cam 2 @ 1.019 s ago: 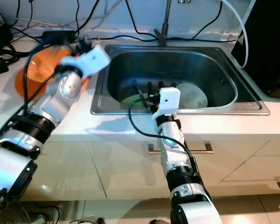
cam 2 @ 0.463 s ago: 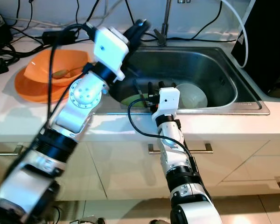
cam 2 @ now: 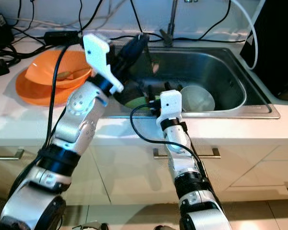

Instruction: Kitchen organization

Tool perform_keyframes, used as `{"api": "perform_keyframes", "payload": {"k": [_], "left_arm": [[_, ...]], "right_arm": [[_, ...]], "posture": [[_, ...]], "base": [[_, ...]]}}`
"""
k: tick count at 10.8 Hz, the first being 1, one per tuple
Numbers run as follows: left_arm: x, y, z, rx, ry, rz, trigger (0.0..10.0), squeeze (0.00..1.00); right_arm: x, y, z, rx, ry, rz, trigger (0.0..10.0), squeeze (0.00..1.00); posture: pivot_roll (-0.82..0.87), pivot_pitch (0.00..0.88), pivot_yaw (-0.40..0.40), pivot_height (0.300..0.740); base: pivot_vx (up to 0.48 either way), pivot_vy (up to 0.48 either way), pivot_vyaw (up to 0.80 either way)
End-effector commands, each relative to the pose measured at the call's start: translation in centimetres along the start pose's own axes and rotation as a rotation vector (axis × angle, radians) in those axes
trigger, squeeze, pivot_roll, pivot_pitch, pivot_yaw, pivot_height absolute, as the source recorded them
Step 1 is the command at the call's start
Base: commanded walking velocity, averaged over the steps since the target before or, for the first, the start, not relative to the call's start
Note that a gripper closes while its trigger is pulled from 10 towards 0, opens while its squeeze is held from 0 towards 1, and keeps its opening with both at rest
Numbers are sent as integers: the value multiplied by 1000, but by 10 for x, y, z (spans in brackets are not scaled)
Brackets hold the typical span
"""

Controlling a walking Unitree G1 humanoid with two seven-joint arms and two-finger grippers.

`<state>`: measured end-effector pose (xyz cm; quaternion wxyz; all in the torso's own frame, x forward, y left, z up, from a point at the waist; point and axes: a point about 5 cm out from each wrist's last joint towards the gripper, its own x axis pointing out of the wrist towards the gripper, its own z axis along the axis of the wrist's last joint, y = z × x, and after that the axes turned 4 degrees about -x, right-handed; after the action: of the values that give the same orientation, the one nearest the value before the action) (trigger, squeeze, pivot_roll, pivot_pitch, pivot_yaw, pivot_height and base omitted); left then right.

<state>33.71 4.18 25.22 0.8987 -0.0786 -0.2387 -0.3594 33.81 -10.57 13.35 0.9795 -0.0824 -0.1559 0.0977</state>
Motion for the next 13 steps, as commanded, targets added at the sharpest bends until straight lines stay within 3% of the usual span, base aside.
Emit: {"api": "perform_keyframes", "payload": {"k": [1, 3, 4, 13], "left_arm": [[0, -2, 4, -24, -13, -18, 10000, 0], [-2, -4, -2, -59, 20, -34, 10000, 0], [-3, -6, -5, -66, 38, -41, 10000, 0], [-12, -10, -11, -106, 112, -104, 10000, 0]], "right_arm": [[3, 3, 10, -35, -46, 30, 10000, 1000], [5, 8, 18, -49, -75, 45, 10000, 980], [6, 7, 21, -57, -86, 39, 10000, 0], [7, 9, 19, -46, -53, 11, 10000, 0]], "posture": [[44, 0, 25, 740], [37, 0, 27, 740], [35, 0, 29, 740], [56, 0, 24, 740]], "base": [[0, 0, 0], [0, 0, 0], [0, 0, 0], [0, 0, 0]]}}
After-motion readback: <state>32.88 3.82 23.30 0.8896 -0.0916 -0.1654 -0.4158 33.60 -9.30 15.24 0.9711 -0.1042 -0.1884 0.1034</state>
